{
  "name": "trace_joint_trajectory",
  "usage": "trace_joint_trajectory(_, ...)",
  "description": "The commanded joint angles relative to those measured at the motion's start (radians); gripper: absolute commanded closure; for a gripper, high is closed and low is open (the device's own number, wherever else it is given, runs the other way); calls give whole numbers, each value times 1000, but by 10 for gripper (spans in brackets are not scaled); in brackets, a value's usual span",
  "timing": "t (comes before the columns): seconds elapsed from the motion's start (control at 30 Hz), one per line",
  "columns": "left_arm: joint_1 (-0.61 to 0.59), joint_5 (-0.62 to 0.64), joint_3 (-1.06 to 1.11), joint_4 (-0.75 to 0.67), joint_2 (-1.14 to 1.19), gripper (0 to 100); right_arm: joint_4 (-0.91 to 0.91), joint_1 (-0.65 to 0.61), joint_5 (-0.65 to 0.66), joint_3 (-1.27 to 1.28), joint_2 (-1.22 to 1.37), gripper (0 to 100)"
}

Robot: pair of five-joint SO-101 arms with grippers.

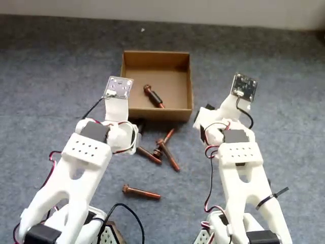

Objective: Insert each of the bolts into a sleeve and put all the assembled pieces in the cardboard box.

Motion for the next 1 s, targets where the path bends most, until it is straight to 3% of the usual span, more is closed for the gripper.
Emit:
trace_joint_trajectory(0.0,15,81,-62,3,74,807,-24,10,-11,-7,-42,993)
trace_joint_trajectory(0.27,122,169,-97,-5,208,806,-24,7,-9,-5,-42,993)
trace_joint_trajectory(0.97,48,244,-421,6,748,811,-24,5,-5,-5,-42,993)
